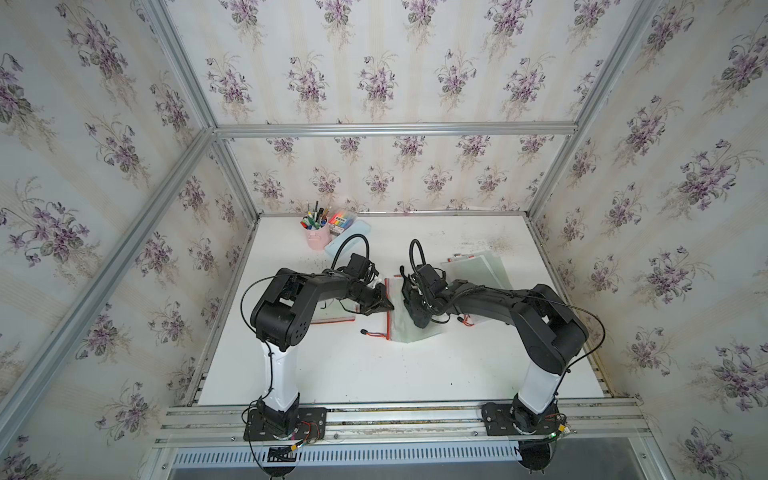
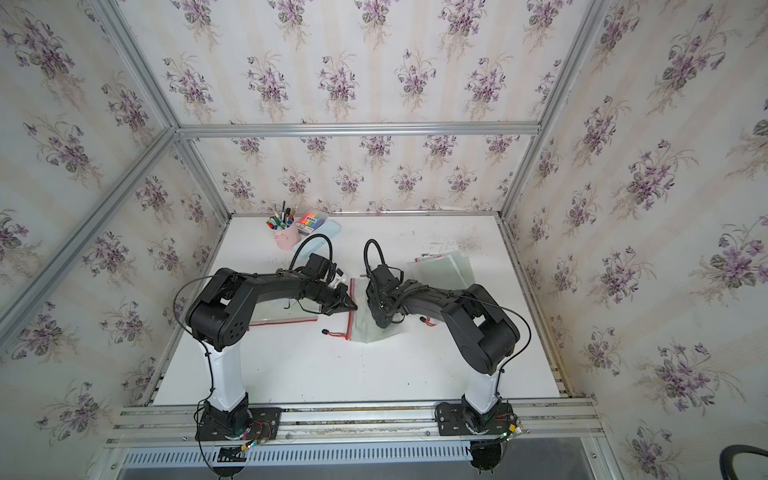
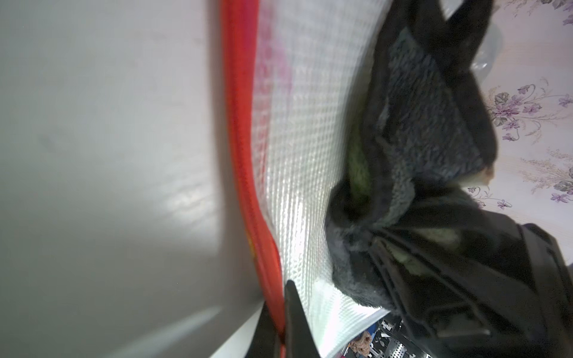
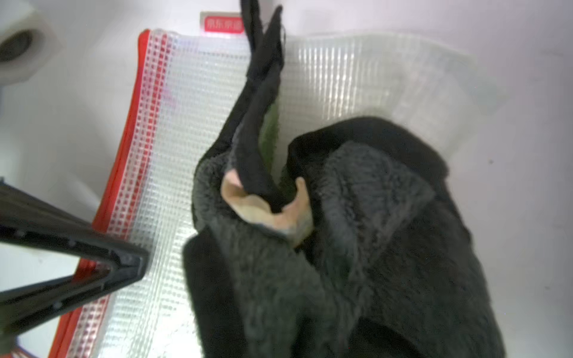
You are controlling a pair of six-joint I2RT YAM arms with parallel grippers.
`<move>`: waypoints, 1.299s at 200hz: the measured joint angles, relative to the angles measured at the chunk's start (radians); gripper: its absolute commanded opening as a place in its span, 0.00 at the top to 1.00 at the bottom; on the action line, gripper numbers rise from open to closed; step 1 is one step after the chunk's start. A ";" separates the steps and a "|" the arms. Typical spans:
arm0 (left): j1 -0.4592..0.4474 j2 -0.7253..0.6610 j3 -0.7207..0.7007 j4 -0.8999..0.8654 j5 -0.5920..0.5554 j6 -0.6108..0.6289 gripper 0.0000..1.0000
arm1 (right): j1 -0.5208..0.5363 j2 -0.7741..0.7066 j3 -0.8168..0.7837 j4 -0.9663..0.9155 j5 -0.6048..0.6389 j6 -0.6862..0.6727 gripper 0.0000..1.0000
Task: Wipe the document bag
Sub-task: Wipe the dirt from the document bag.
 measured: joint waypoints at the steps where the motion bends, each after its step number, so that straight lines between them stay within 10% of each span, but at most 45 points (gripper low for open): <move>1: 0.000 0.000 0.000 0.000 0.000 0.000 1.00 | 0.000 0.000 0.002 -0.002 0.003 -0.001 0.86; 115: -0.005 -0.003 -0.021 0.041 0.003 0.016 1.00 | -0.022 -0.092 0.095 -0.248 0.286 -0.023 0.80; 215: -0.002 -0.010 -0.055 0.089 0.021 0.013 1.00 | 0.102 0.093 0.206 -0.017 -0.011 -0.039 0.82; 260: 0.000 -0.022 -0.085 0.140 0.018 -0.008 1.00 | -0.001 0.167 0.247 0.024 -0.052 0.005 0.82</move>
